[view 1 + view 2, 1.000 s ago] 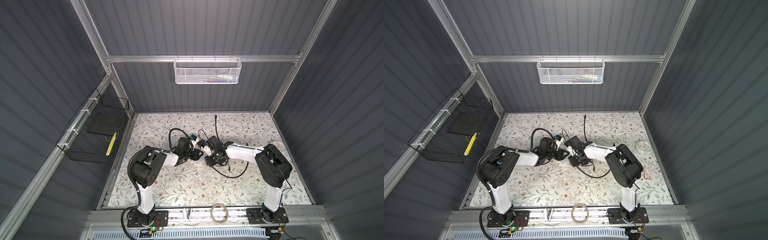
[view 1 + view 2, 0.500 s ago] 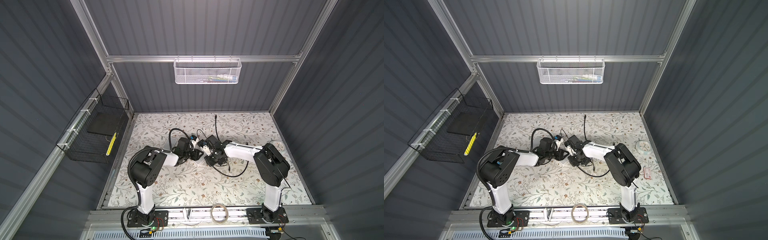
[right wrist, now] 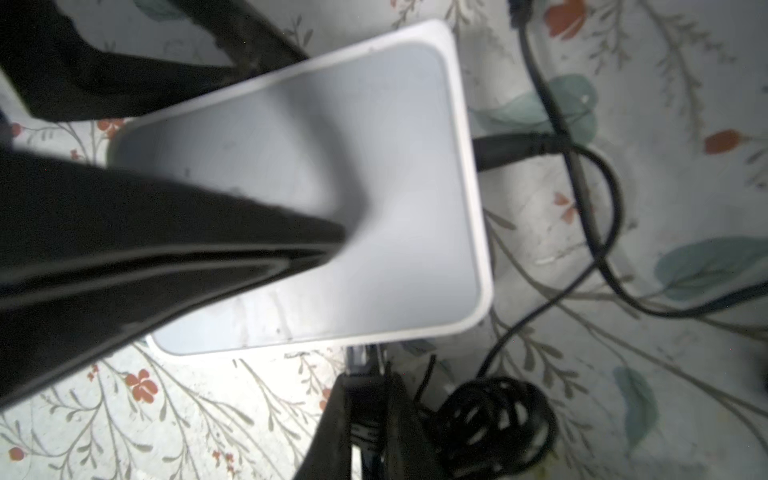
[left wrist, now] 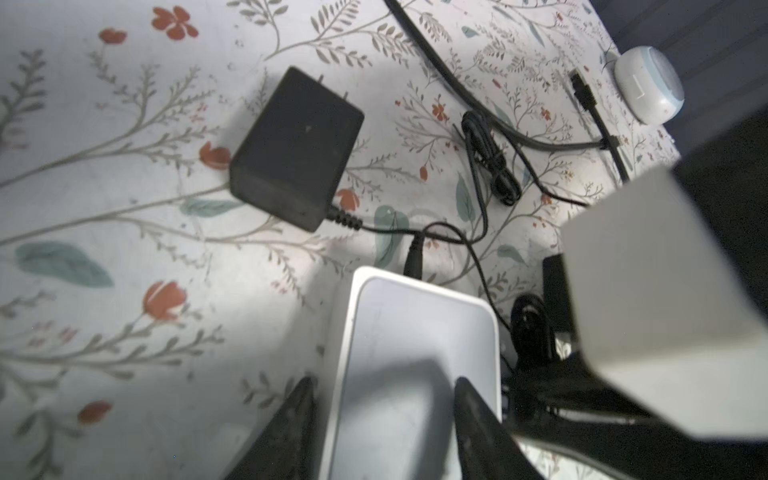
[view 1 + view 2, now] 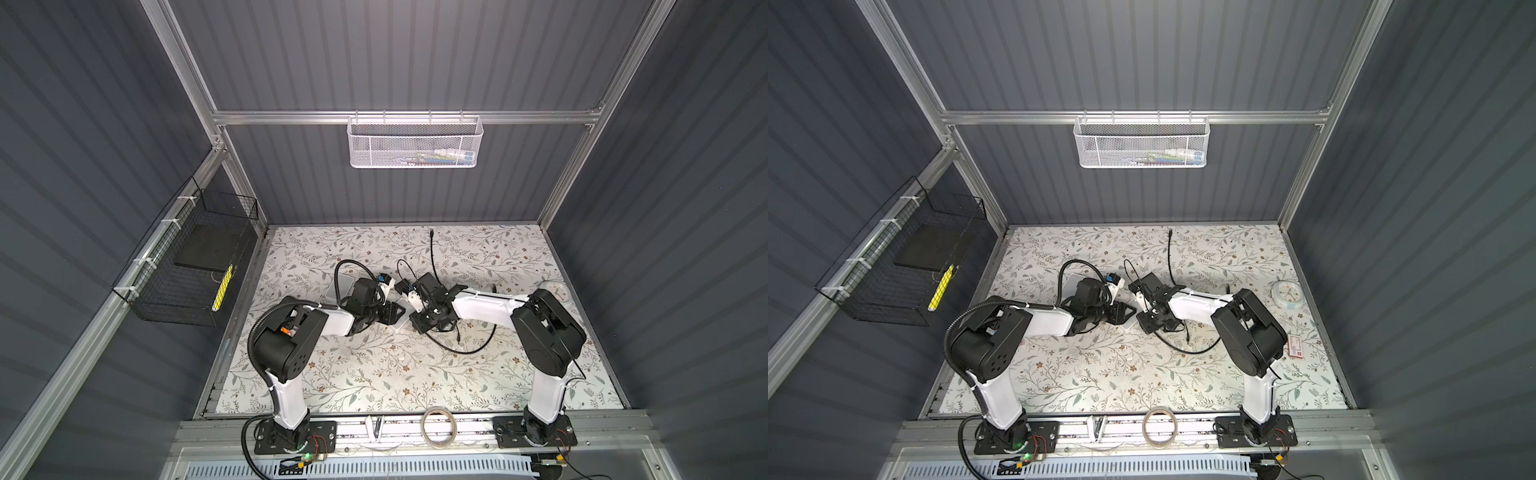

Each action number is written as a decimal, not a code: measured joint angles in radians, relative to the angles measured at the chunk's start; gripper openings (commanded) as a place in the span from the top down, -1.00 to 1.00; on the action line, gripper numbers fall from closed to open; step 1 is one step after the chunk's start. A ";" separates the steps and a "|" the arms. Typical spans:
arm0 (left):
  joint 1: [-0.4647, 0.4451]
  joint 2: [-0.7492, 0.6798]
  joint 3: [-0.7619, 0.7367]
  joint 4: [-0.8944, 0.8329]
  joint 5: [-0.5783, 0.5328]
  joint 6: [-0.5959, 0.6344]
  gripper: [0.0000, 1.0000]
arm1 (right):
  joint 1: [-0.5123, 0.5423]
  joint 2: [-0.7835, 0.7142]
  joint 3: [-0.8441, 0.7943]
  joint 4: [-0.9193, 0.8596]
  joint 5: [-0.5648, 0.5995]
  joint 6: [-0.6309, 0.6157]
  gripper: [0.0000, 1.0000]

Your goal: Insert the plug into the switch port

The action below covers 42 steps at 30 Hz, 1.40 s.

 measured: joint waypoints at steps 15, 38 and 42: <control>0.098 -0.489 0.051 -0.524 -0.015 0.034 -0.66 | 0.014 -0.145 -0.003 0.171 0.068 -0.011 1.00; 0.139 -0.469 0.027 -0.560 -0.016 0.019 -0.54 | -0.146 -0.376 0.442 -0.206 0.253 -0.212 1.00; 0.139 -0.445 0.027 -0.556 -0.007 0.015 -0.53 | -0.233 -0.372 0.454 -0.195 0.251 -0.230 1.00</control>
